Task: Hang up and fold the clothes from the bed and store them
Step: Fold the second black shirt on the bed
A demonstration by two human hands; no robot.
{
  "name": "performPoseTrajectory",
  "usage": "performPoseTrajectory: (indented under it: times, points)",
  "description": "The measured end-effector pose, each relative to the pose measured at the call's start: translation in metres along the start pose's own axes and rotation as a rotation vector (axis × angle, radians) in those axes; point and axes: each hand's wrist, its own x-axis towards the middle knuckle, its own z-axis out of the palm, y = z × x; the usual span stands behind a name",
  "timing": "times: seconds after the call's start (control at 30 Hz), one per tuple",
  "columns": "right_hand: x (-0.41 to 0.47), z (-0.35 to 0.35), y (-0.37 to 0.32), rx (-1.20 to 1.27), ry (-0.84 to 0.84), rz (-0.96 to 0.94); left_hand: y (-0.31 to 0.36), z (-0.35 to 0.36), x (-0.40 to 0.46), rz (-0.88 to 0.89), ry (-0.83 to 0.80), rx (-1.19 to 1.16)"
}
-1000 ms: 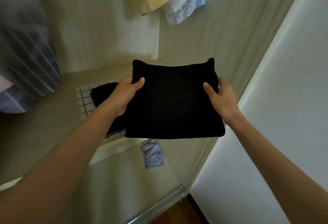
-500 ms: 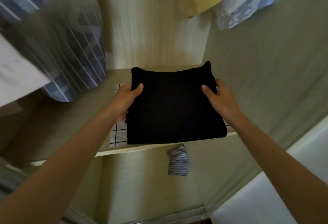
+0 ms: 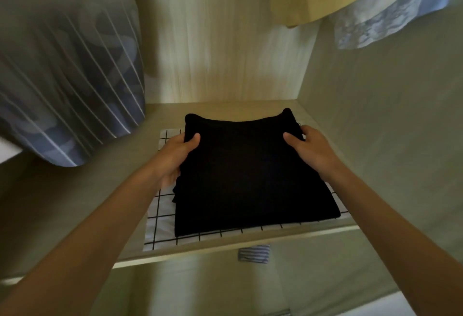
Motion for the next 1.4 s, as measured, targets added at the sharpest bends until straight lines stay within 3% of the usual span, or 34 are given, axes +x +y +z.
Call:
performPoseTrajectory:
  times: [0.27,0.6,0.83,1.23,1.4]
  points:
    - [0.021,0.0,0.016,0.055,-0.162,0.132,-0.011,0.004,0.012,-0.143,-0.021,-0.02]
    - [0.014,-0.009,0.052,0.122,-0.405,0.308,-0.031,0.011,-0.002,-0.254,0.091,-0.082]
    - [-0.006,-0.027,0.054,0.078,-0.633,0.301,-0.043,0.008,-0.028,-0.269,0.005,0.191]
    - [-0.009,-0.028,0.059,0.014,-0.523,0.21,-0.045,0.019,-0.031,-0.161,0.135,0.163]
    - [0.027,-0.023,0.05,0.296,-0.31,0.315,-0.019,0.016,0.004,-0.21,0.244,-0.008]
